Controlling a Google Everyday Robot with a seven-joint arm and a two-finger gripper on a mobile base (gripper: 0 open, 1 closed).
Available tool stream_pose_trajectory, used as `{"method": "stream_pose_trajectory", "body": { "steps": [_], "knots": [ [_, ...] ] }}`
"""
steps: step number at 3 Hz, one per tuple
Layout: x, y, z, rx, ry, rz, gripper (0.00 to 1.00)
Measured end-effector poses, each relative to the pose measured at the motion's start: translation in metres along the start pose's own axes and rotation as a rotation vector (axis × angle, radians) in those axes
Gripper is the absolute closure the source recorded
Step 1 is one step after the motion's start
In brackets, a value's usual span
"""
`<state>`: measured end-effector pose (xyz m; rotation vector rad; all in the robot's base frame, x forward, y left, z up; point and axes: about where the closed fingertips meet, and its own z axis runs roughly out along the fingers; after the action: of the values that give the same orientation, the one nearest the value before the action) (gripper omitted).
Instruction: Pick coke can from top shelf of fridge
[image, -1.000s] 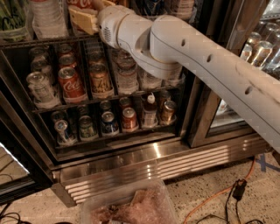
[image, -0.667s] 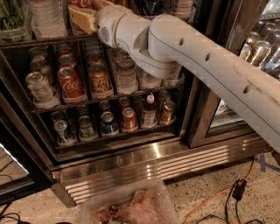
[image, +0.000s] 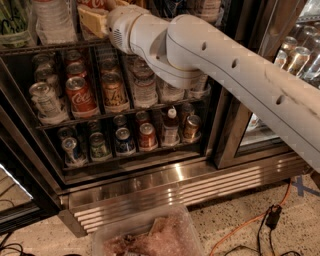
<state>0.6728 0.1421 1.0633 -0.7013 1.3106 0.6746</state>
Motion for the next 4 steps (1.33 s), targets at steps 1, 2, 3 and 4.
{"method": "stream_pose_trajectory", "body": {
  "steps": [1, 2, 3, 4],
  "knots": [
    [-0.0003, 0.0006, 0.0020, 0.009, 0.011, 0.004, 0.12],
    [-0.0011, 0.0005, 0.0021, 0.009, 0.011, 0.004, 0.00],
    [0.0047, -0.0034, 0.0046, 0.045, 0.023, 0.009, 0.00],
    [0.0022, -0.0034, 0.0050, 0.045, 0.023, 0.009, 0.00]
  ]
}}
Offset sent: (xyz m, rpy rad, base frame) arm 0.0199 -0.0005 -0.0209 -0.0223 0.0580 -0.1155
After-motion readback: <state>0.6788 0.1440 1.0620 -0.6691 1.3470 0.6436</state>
